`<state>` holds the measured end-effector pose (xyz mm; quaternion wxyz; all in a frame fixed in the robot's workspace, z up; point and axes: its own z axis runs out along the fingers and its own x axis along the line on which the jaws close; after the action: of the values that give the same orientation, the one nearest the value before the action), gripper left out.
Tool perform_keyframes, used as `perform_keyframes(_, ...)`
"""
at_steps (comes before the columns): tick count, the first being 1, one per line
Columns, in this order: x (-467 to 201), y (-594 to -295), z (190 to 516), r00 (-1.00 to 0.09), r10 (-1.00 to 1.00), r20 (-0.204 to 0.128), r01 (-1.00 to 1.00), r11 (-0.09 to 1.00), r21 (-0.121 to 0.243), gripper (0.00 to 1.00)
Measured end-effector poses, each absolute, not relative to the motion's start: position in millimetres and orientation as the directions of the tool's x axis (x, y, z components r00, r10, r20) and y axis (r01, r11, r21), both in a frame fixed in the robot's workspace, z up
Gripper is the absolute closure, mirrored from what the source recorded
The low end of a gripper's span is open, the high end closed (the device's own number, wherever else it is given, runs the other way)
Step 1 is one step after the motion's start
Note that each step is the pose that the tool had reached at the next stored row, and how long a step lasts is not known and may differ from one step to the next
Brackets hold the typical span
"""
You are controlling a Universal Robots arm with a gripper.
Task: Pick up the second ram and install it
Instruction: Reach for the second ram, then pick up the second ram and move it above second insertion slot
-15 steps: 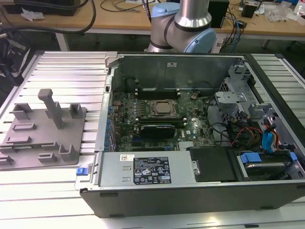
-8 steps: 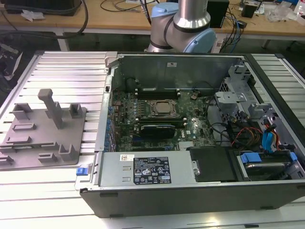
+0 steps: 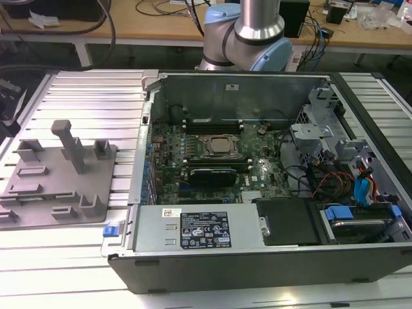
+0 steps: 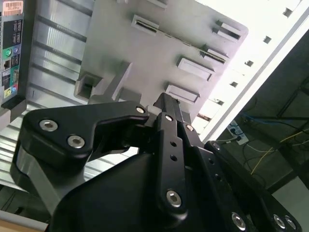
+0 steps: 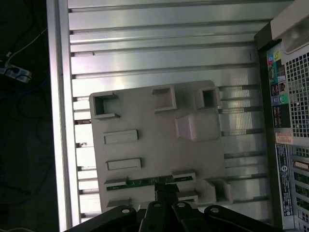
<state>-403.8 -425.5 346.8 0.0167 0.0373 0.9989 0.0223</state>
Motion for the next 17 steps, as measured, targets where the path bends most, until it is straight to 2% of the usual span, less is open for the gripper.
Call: perform_keyframes(17, -406.9, -426.3, 340.8, -0.997, 0.075, -0.032, 0.074, 0.996, 0.046, 0.92)
